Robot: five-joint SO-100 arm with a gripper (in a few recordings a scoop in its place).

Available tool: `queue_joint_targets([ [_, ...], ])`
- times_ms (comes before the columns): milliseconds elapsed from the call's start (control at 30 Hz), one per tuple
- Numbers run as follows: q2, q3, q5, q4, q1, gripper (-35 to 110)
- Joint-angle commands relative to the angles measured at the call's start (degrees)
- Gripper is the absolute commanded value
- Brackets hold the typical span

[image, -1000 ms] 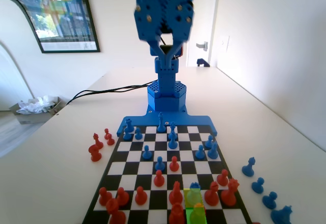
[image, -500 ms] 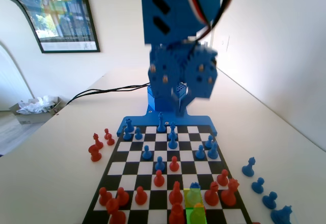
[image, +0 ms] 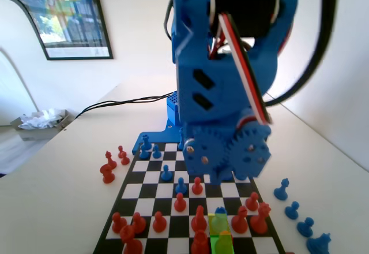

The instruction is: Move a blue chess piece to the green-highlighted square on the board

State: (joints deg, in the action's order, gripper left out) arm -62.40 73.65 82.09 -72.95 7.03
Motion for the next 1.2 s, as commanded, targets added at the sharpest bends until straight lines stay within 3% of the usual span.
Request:
queue_joint_targets([
  [0,-1.8,-4.1,0.0,1.3,1.1,5],
  [467,3.3,-5.7,2.1,8.0,-0.2,12],
  [1167,7.2,-8.2,2.6,8.3,0.3,13],
])
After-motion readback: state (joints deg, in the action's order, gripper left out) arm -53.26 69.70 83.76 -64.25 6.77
